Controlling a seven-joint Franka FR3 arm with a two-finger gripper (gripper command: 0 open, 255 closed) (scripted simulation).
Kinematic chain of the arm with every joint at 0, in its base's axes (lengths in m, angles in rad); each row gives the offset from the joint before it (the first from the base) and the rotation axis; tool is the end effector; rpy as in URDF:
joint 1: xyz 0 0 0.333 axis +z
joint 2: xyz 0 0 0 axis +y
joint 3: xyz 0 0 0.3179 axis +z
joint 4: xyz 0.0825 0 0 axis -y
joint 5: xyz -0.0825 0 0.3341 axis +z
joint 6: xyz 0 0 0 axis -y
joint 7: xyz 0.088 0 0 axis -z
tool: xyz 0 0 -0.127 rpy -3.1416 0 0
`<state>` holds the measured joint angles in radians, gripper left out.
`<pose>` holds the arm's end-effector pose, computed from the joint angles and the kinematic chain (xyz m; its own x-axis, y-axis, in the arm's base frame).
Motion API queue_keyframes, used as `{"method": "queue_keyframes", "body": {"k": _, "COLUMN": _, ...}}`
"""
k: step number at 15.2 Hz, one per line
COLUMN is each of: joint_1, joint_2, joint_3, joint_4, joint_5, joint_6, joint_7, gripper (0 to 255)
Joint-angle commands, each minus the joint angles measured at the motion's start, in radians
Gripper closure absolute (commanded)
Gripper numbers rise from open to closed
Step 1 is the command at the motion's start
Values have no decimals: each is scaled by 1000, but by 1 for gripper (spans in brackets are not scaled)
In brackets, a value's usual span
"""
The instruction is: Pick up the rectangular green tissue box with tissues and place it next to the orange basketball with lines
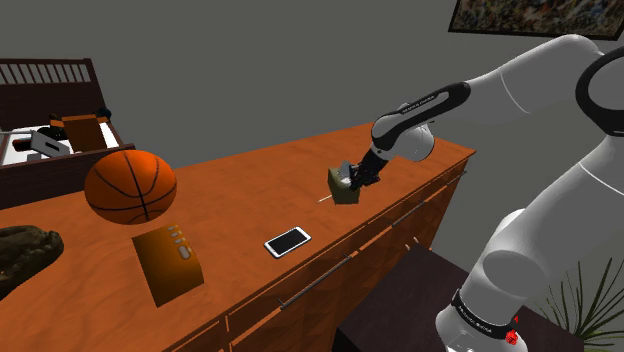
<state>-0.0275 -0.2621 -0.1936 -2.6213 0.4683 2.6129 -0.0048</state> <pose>0.3967 -0.0943 0.3786 0.7998 -0.5777 0.1633 -0.4969 -0.7896 -0.3600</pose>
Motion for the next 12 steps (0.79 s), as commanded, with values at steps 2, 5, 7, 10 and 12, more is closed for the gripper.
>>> {"method": "queue_keyframes", "body": {"k": 2, "joint_1": 0, "joint_2": 0, "joint_3": 0, "joint_4": 0, "joint_5": 0, "joint_6": 0, "joint_7": 0, "gripper": 255}}
{"method": "queue_keyframes", "body": {"k": 5, "joint_1": 0, "joint_2": 0, "joint_3": 0, "joint_4": 0, "joint_5": 0, "joint_6": 0, "joint_7": 0, "gripper": 255}}
{"method": "queue_keyframes", "body": {"k": 7, "joint_1": 18, "joint_2": 10, "joint_3": -29, "joint_4": 0, "joint_5": 54, "joint_6": 49, "joint_7": -83, "gripper": 0}}
{"method": "queue_keyframes", "body": {"k": 10, "joint_1": 112, "joint_2": 47, "joint_3": -148, "joint_4": 23, "joint_5": 290, "joint_6": 167, "joint_7": -394, "gripper": 0}}
{"method": "queue_keyframes", "body": {"k": 12, "joint_1": 189, "joint_2": 76, "joint_3": -241, "joint_4": 63, "joint_5": 509, "joint_6": 207, "joint_7": -657, "gripper": 0}}
